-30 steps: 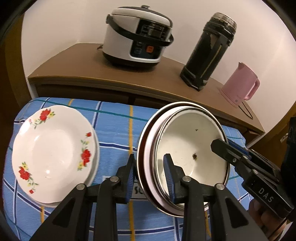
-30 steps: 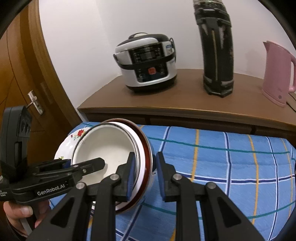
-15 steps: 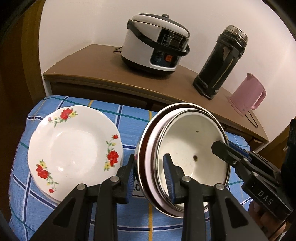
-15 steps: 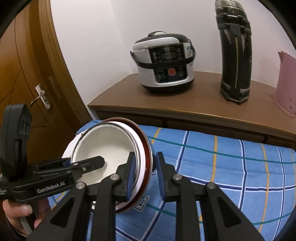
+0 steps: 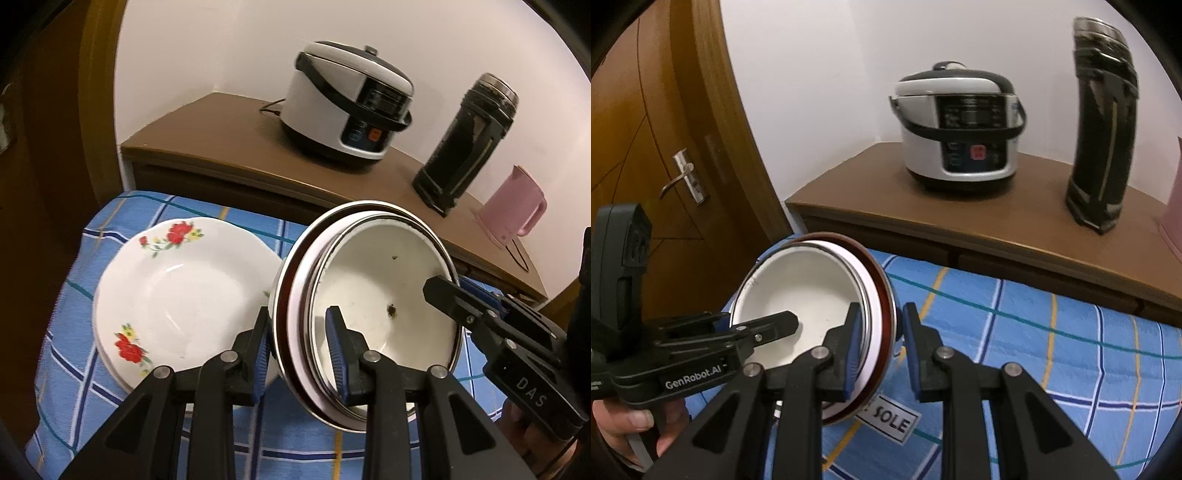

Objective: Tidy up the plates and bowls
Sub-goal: 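Lower the nested bowl stack onto the red-rose plate with both grippers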

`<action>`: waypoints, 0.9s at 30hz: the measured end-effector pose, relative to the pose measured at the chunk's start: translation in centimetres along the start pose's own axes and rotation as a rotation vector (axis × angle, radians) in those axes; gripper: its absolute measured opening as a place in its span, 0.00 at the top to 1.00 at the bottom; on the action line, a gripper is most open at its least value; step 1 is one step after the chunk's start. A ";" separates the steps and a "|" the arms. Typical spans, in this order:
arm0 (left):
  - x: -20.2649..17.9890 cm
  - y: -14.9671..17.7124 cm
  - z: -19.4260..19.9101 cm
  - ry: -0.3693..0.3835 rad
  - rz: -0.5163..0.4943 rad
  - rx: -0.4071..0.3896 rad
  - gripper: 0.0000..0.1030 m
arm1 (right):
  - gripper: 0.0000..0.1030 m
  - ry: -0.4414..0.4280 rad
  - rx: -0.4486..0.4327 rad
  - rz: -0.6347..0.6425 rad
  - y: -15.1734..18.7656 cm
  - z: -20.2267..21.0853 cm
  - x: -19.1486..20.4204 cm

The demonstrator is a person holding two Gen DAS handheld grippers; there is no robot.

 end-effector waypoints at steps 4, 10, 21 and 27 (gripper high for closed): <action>1.2 -0.5 0.3 -0.021 0.014 -0.010 0.69 | 0.78 -0.012 0.000 0.029 -0.9 -0.7 1.4; 3.2 -1.5 0.8 -0.068 0.016 -0.023 0.69 | 0.78 -0.030 0.006 0.064 -2.3 -2.1 3.6; 7.7 -1.4 0.0 -0.132 0.043 0.041 0.69 | 0.78 -0.093 0.111 0.100 -2.9 -6.1 6.3; 9.4 -1.1 -0.4 -0.158 0.048 0.070 0.69 | 0.78 -0.123 0.169 0.093 -2.4 -7.9 7.3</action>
Point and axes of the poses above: each gripper's, at about its wrist camera, not at the fingertips, and z roughly against the way its jaws point, x to its left, y to its underside, the point moved 8 cm from there along -z, roughly the way its jaws point, and after that the axes turned 1 degree about -x, right-handed, at the moved point
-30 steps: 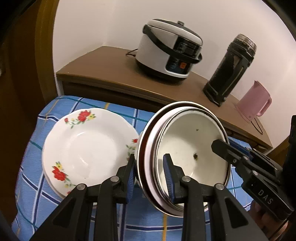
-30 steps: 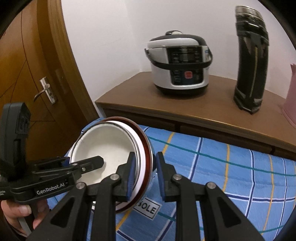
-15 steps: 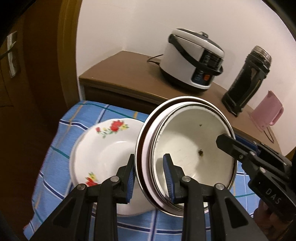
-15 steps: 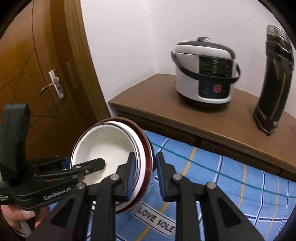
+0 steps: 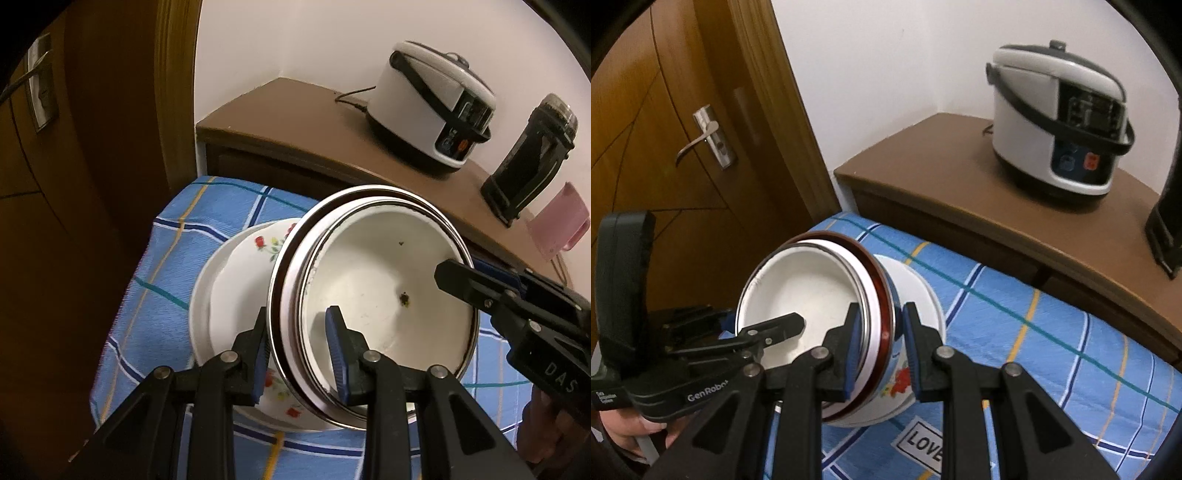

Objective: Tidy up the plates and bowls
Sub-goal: 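Lower the nested bowl stack onto the red-rose plate with both grippers, then open both grippers to release the bowl stack on the plate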

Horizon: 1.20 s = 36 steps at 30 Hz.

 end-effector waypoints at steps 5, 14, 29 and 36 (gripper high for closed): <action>0.5 0.1 -0.6 -0.007 -0.007 0.024 0.69 | 0.78 -0.014 0.042 -0.015 0.2 -0.9 -0.1; 1.1 0.5 -1.7 -0.016 -0.013 0.071 0.69 | 0.78 -0.029 0.101 -0.028 0.4 -2.7 0.1; 0.8 1.0 -1.9 0.005 -0.023 0.132 0.68 | 0.78 -0.057 0.171 -0.038 0.8 -3.1 0.1; 0.7 1.2 -1.8 0.016 -0.031 0.145 0.66 | 0.78 -0.069 0.192 -0.052 0.9 -3.6 -0.1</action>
Point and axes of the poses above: each gripper's, at about its wrist camera, not at the fingertips, and z roughly against the way its jaws point, x to its left, y to its underside, the point moved 8 cm from there along -z, roughly the way its jaws point, and after that the axes turned 1 degree about -x, right-handed, at the moved point
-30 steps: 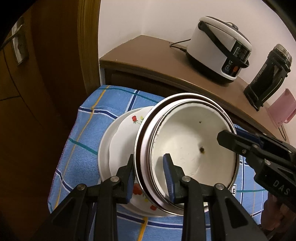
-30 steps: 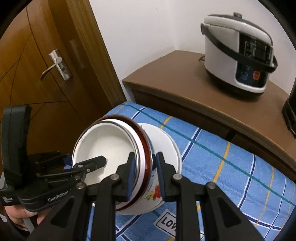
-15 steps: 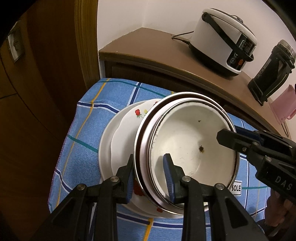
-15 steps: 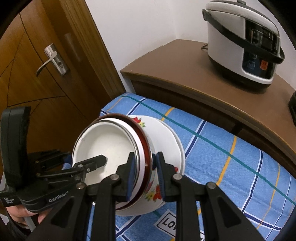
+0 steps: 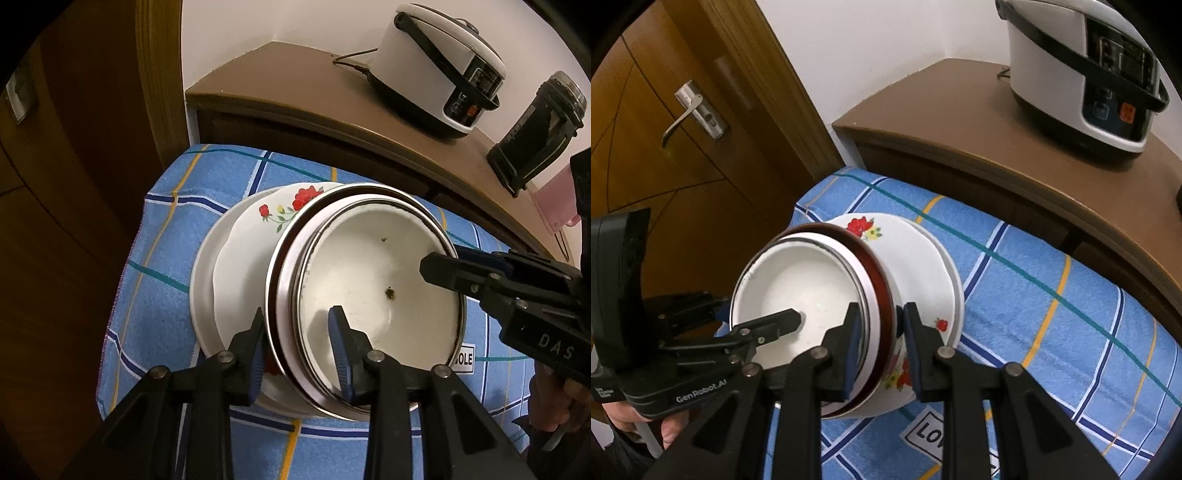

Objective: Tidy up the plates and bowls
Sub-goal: 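Open both grippers to release the bowl stack on the plate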

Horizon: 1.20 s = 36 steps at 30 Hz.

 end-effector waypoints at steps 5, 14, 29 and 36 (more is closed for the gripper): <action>0.3 -0.3 -0.4 0.000 0.007 -0.007 0.64 | 0.78 -0.008 -0.003 -0.023 -0.3 -0.4 -0.1; -0.2 -0.7 -0.6 -0.046 -0.038 -0.091 0.61 | 0.75 -0.031 -0.012 -0.037 -0.2 -0.6 -0.4; -0.7 -1.1 -0.1 -0.132 -0.082 -0.202 0.57 | 0.74 -0.008 -0.080 0.005 0.0 -0.1 -0.2; -0.6 -1.2 1.7 -0.184 -0.065 -0.286 0.47 | 0.49 0.010 -0.214 -0.013 -0.5 3.5 -0.8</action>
Point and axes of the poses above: each gripper's, at about its wrist camera, not at the fingertips, and z roughly against the way its jaws point, x to its left, y to its underside, the point moved 8 cm from there along -z, roughly the way its jaws point, and after that the axes turned 1 degree about -x, right-handed, at the moved point
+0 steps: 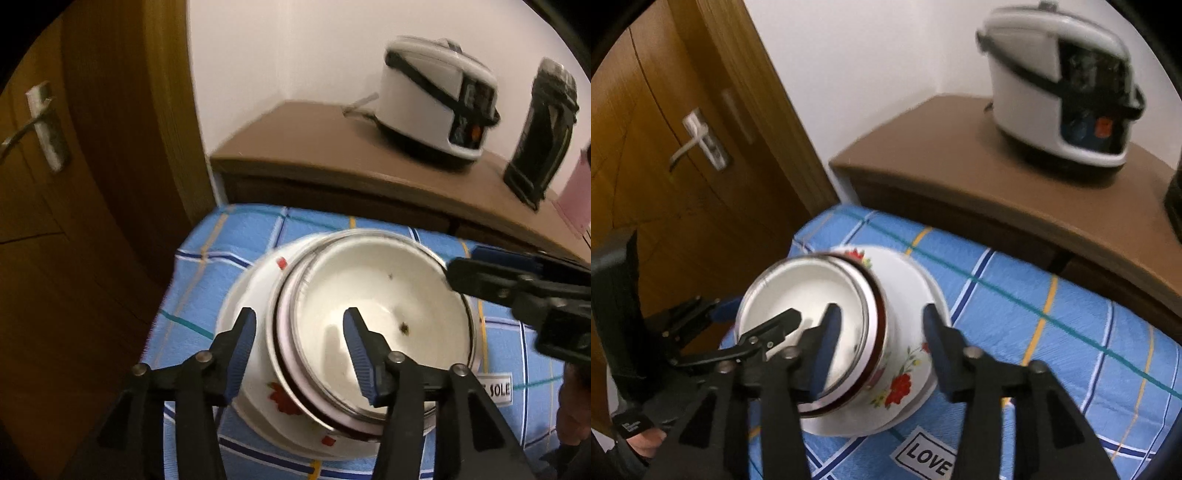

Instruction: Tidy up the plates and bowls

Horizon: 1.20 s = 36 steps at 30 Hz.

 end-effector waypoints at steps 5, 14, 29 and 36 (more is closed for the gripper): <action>0.2 -1.6 3.4 -0.009 0.035 -0.146 0.29 | 0.35 0.109 -0.183 0.021 -0.6 5.1 -1.4; -4.2 -2.8 6.6 0.057 -0.015 -0.261 0.29 | 0.30 0.263 -0.362 0.031 1.0 11.8 -4.8; -10.8 -2.5 8.3 0.130 -0.062 -0.312 0.29 | 0.24 0.347 -0.468 0.033 2.6 16.5 -7.3; -12.3 -2.3 9.1 0.140 -0.076 -0.329 0.29 | 0.23 0.358 -0.492 0.016 3.6 17.6 -7.6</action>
Point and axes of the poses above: each gripper's, at about its wrist camera, not at the fingertips, and z roughly against the way its jaws point, x to its left, y to its underside, the point moved 8 cm from there along -z, roughly the way its jaws point, and after that the axes turned 1 degree about -x, right-handed, at the moved point
